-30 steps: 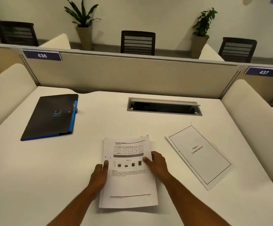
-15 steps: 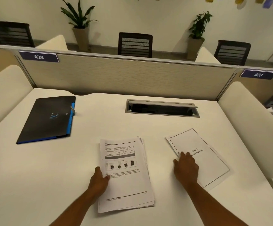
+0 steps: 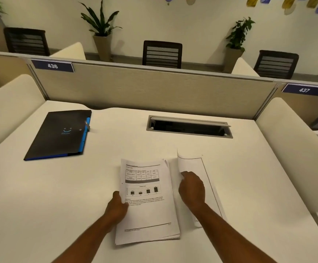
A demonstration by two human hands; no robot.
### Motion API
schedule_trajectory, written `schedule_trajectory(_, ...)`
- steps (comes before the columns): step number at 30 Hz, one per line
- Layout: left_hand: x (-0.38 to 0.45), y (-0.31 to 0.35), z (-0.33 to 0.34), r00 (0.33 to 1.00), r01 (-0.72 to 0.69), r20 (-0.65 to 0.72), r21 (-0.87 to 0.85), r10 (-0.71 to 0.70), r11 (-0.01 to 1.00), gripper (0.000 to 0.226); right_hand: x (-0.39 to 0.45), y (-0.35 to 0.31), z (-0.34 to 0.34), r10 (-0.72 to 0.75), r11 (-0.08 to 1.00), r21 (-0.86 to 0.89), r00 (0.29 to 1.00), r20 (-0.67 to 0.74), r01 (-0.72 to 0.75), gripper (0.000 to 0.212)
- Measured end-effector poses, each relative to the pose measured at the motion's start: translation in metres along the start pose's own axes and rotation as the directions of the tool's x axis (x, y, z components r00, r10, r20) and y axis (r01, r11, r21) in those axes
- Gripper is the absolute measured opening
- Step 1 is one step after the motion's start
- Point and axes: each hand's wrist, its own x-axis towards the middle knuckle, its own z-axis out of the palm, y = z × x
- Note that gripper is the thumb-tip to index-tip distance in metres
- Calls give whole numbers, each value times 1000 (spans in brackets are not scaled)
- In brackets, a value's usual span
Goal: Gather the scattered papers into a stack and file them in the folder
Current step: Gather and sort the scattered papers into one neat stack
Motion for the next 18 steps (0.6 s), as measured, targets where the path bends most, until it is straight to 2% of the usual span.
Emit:
schedule_trajectory(2, -4, 0, 3, 1000, 6, -24, -42, -7, 999, 34, -6, -27, -1, -54, 992, 111, 999, -4, 54, 25)
schedule_trajectory(7, -12, 3, 6, 997, 40, -60, -205, -53, 978, 42, -28, -76, 26, -174, 954, 271, 973, 154, 128, 24)
schedule_trajectory(12, -16, 13, 6, 990, 130, -24, -245, -140, 961, 66, -45, -93, 42, -196, 924, 376, 923, 331, 61, 61)
schedule_trajectory(14, -14, 10, 5, 992, 116, -23, -255, -126, 960, 64, -42, -83, 38, -140, 923, 385, 945, 296, 16, 60)
schedule_trajectory(16, -10, 4, 5, 995, 90, -21, -276, -100, 957, 57, -35, -66, 34, -46, 933, 360, 983, 178, -21, 48)
schedule_trajectory(18, -7, -1, 7, 995, 91, -10, -255, -97, 963, 54, -29, -46, 30, 105, 961, 250, 992, 68, -119, 41)
